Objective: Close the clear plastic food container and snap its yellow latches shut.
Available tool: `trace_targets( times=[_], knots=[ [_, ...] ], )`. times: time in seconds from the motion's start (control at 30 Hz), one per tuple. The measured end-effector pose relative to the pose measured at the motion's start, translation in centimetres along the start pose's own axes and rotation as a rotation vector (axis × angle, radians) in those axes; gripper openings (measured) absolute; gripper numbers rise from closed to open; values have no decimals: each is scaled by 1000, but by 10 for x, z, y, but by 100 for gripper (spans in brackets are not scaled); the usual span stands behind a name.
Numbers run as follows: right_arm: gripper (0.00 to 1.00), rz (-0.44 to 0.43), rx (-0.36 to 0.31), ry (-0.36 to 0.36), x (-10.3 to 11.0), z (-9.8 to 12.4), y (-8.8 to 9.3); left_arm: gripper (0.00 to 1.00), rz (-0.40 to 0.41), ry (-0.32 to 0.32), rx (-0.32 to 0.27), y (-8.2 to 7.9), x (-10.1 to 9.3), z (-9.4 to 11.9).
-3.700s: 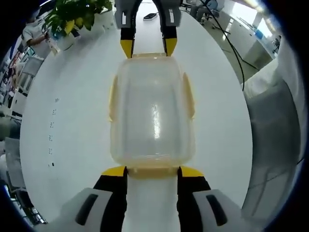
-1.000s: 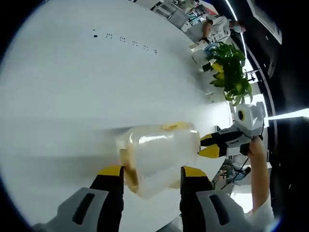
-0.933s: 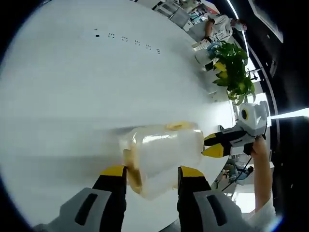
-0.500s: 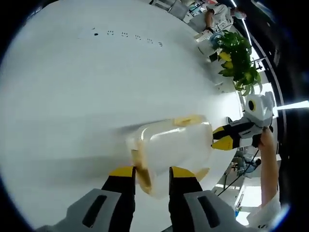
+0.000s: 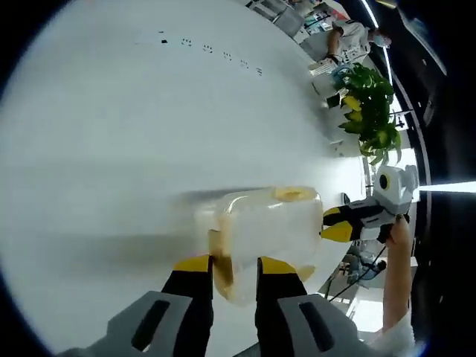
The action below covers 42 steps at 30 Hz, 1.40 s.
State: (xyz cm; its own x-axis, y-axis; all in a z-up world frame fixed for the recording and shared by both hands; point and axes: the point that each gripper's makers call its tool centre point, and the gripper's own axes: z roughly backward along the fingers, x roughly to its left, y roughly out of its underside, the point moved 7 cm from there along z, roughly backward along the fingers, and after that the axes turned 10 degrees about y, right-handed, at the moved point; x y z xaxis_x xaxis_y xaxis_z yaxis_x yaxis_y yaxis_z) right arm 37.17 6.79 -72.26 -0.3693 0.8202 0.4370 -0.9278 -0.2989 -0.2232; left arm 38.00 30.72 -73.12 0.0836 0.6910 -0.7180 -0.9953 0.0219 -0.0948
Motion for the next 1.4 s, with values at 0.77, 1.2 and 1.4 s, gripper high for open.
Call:
trace_targets(
  times=[0.77,1.2,1.4],
  knots=[
    [11,-75,-11,-80,-8,6,1,14,-48,4,-9,3,-7,-5],
    [14,-31,-17,-48,-3,5,13,19,-155,-24,-15,5,-9,-7],
    [15,31,-12,-17,0,3,12,21,-277,-35,-32,4,-10,-6]
  ],
)
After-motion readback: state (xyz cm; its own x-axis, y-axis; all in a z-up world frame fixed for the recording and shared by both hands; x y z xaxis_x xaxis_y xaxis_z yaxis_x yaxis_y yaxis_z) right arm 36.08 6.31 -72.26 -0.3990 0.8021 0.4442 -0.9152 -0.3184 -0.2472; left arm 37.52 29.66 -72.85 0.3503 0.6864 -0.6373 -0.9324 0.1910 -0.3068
